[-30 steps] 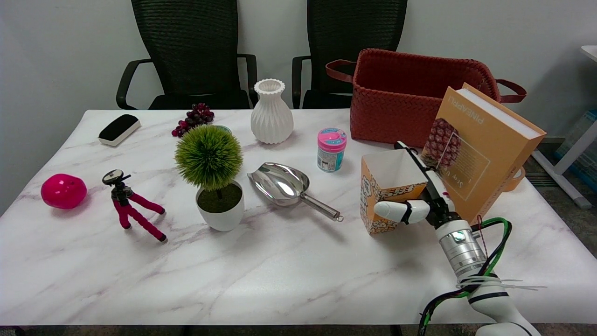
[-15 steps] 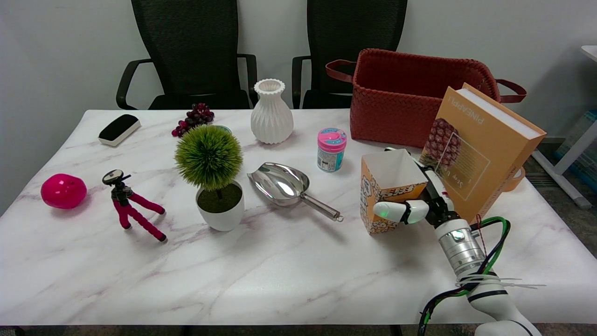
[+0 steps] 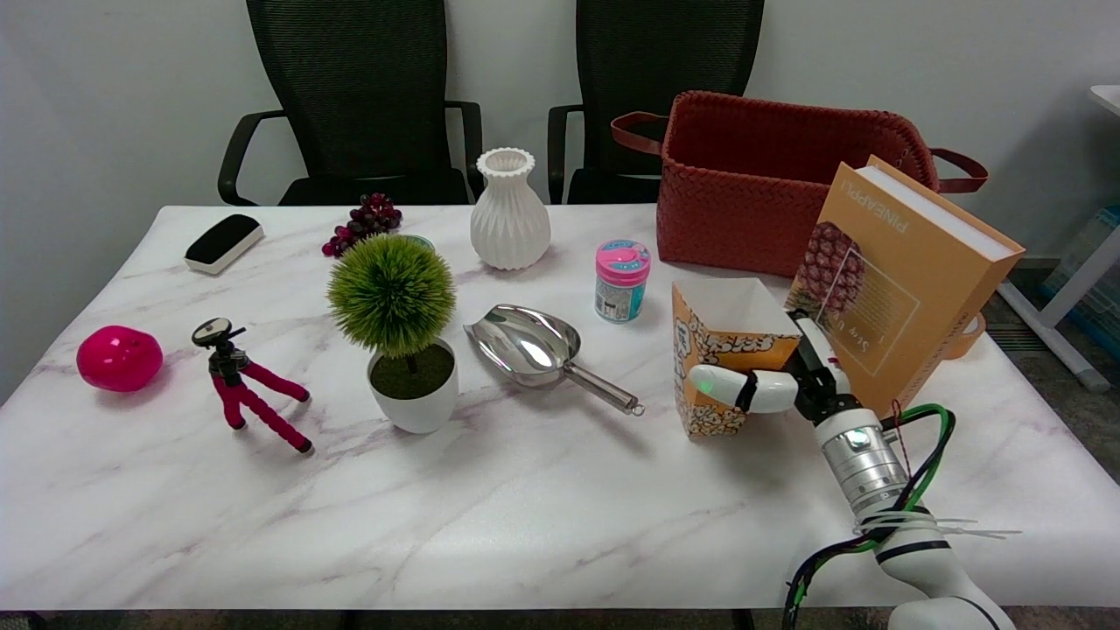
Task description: Pick up the popcorn box.
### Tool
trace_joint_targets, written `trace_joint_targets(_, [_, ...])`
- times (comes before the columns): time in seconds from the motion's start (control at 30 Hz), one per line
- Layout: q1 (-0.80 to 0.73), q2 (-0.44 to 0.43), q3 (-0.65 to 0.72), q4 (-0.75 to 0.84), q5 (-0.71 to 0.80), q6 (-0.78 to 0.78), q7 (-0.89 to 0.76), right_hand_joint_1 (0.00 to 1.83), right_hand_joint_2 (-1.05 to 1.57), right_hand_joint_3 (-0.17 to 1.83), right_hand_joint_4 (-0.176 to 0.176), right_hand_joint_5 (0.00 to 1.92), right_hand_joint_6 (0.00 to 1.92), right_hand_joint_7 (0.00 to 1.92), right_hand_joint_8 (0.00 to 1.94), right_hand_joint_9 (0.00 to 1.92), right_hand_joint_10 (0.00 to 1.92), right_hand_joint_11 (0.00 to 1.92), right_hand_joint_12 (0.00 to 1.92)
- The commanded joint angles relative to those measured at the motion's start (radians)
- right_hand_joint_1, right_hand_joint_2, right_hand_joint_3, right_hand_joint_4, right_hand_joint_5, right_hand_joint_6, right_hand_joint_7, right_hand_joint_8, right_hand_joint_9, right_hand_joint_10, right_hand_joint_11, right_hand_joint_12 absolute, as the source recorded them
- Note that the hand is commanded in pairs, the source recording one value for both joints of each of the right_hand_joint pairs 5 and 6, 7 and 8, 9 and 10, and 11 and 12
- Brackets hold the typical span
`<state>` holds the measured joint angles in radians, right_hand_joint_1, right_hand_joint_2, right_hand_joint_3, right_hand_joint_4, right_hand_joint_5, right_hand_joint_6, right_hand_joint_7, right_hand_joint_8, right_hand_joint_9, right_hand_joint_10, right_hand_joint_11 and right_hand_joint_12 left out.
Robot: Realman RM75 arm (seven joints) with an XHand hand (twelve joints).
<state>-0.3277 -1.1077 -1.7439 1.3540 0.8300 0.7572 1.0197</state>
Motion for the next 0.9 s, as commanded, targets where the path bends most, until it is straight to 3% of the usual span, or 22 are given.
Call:
trace_joint_targets(0.03, [0.013, 0.001, 0.0, -0.004, 0.003, -0.012, 0.002, 1.15, 0.23, 0.61, 0.0, 0.79, 0.79, 1.01, 1.01, 0.44, 0.44, 0.93, 0.93])
trace_joint_targets(0.53, [0.007, 0.005, 0.011, 0.038, -0.027, 0.02, -0.007, 1.15, 0.19, 0.71, 0.0, 0.82, 0.82, 1.07, 1.07, 0.5, 0.5, 1.05, 1.05])
trace_joint_targets(0.9, [0.005, 0.054, 0.022, 0.122, -0.071, 0.048, -0.032, 1.16, 0.12, 0.75, 0.0, 0.81, 0.81, 1.08, 1.08, 0.52, 0.52, 1.06, 1.06])
